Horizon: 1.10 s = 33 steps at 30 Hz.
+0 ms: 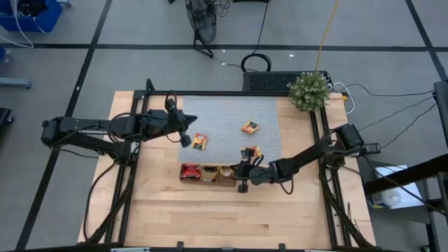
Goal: Pick & Place Tea
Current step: Put the yellow tea bag into the right section of the wooden organizer
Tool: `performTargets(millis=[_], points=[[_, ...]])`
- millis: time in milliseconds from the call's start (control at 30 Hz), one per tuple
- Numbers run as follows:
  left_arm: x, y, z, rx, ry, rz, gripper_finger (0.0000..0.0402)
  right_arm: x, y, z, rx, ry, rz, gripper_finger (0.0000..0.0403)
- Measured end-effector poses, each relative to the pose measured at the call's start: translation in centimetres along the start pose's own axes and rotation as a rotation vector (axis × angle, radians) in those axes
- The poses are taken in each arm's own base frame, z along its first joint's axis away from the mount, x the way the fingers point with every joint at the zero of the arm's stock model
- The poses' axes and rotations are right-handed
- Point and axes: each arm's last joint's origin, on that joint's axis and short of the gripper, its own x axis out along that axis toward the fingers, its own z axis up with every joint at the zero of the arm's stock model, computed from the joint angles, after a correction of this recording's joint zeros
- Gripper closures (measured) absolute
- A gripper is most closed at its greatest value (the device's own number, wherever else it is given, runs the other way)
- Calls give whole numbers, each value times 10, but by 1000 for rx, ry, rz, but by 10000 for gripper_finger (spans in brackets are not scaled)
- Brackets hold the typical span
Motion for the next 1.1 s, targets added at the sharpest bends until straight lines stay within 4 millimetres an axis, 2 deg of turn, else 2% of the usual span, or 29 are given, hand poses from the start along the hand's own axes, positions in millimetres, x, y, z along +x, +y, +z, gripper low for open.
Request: performTargets(millis=[233, 467, 867, 1000, 1100], points=[[2, 6, -1, -8, 8, 25, 358, 2, -1, -1, -40, -4, -5, 403], [2, 7, -1, -9, 9, 29, 341, 1, -1, 3, -72, -33, -6, 395], [2, 7, -1, -3, 8, 29, 339, 3, -4, 7, -185, -68, -24, 294], [2, 7, -1, 0, 8, 29, 339, -1, -8, 14, -213, -87, -111, 274], [2, 6, -1, 0, 8, 29, 339, -9, -16, 23, -200, -82, -61, 269]])
